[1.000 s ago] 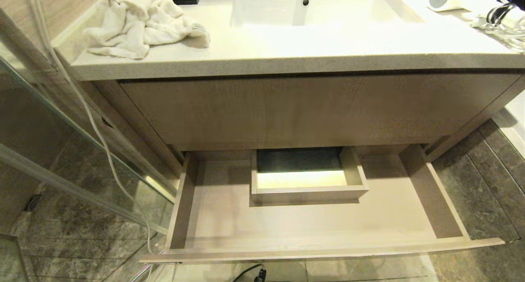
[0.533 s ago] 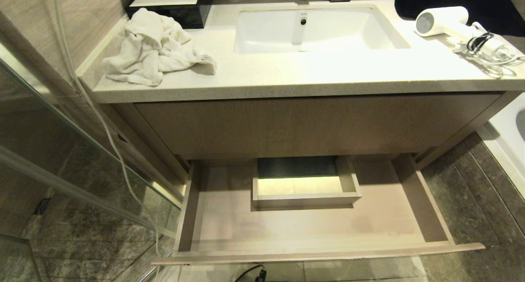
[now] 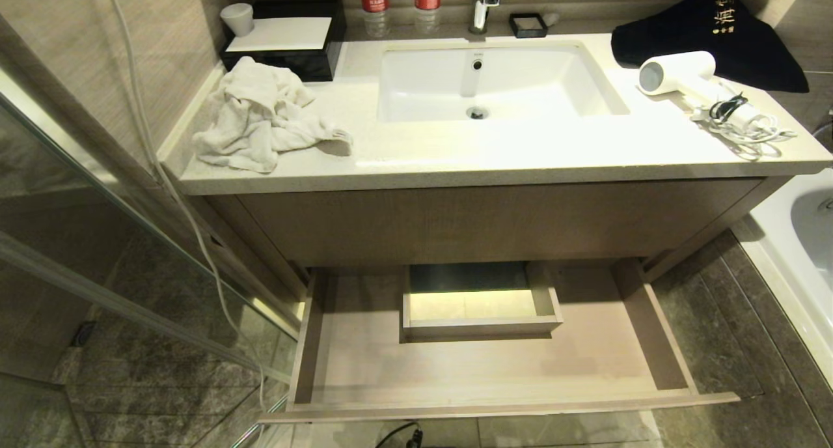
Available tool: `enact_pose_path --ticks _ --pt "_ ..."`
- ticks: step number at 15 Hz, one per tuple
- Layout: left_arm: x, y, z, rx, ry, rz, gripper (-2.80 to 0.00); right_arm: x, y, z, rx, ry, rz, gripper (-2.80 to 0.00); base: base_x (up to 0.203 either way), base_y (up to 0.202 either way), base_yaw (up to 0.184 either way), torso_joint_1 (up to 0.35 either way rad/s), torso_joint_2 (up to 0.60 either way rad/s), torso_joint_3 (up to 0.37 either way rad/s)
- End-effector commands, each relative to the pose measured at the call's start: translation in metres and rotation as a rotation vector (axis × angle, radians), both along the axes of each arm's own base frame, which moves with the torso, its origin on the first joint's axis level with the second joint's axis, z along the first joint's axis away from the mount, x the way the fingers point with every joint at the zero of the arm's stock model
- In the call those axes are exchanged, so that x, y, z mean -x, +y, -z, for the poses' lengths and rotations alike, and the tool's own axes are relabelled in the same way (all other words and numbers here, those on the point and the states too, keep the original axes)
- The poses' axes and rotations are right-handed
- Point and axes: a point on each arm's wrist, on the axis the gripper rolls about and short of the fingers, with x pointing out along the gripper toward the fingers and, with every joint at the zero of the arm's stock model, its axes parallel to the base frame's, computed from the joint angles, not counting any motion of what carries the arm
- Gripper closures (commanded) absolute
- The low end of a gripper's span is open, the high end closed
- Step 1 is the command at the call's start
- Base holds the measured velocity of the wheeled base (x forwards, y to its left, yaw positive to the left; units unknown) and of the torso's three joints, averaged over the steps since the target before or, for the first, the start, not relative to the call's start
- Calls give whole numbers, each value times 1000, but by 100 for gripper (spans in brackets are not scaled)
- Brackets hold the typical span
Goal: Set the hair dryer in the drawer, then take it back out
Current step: Pick up the hairdryer
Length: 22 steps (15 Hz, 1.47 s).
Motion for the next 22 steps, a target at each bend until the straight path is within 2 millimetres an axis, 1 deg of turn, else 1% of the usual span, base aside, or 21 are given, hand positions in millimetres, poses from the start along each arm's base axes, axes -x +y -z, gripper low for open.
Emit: enact_pose_path --ticks 1,12,15,22 --pt "0 0 0 0 3 0 0 0 0 0 1 1 -1 0 0 0 0 200 -398 -188" --pt "0 0 0 0 2 0 0 0 0 0 3 4 -2 0 0 0 0 170 -332 -161" --pt "0 0 0 0 1 0 0 0 0 0 17 0 -3 0 0 0 0 81 -10 72" --pt "0 0 0 0 1 0 0 0 0 0 27 0 -3 0 0 0 0 262 -39 219"
